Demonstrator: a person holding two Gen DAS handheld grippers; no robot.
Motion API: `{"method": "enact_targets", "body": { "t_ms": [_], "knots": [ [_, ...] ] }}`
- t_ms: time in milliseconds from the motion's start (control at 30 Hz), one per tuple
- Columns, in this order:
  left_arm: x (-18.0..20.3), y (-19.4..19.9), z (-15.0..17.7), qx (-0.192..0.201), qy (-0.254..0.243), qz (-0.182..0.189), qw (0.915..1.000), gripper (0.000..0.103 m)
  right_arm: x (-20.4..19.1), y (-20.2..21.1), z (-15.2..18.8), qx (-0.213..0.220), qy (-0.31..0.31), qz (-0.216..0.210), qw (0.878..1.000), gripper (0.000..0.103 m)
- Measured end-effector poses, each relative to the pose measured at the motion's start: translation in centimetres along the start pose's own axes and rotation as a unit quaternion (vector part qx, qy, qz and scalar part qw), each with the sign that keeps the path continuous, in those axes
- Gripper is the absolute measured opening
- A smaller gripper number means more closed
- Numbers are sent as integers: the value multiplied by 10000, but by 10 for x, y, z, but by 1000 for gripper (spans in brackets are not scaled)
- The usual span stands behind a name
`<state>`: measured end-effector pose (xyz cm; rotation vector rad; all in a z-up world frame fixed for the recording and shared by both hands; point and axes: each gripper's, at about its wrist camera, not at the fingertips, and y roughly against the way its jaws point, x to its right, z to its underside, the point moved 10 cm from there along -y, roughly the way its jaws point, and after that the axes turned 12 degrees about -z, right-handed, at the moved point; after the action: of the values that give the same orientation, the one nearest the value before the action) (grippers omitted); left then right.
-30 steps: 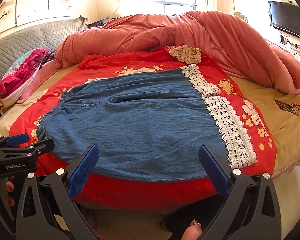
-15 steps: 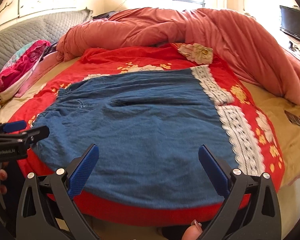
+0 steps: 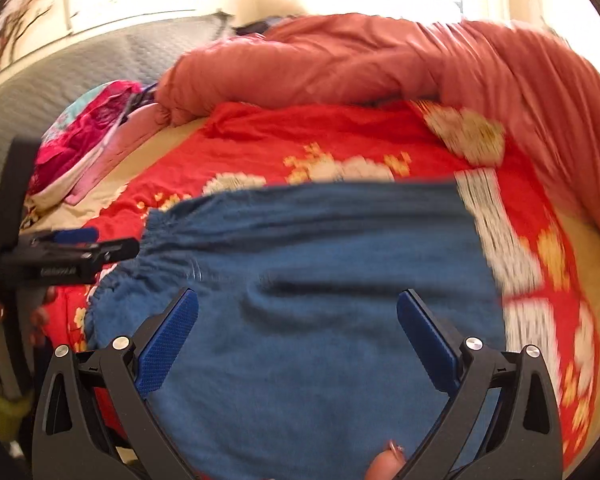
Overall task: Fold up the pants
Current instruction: 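Move both tools toward the elastic waistband of the denim pants, then grasp the elastic waistband with the left tool while the right tool grasps denim beside it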
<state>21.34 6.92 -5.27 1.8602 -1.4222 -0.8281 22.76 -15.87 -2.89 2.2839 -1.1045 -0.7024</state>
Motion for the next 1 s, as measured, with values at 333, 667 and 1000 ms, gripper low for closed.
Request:
{"method": "enact_targets", "body": {
  "t_ms": [333,667,1000],
  "knots": [
    [-47,-57,-45,43,356,-72,9993,94,14,-71,-52,-290,269,-247,9989,99],
    [-63,-107,-37,-370,-40,-244,9990,94,28,-160,-70,-1185,1060,-179,9871,99],
    [-50,-133,-37,-493,-279,131,9983,44,26,-224,-77,-1785,2091,-194,9613,99]
  ]
}}
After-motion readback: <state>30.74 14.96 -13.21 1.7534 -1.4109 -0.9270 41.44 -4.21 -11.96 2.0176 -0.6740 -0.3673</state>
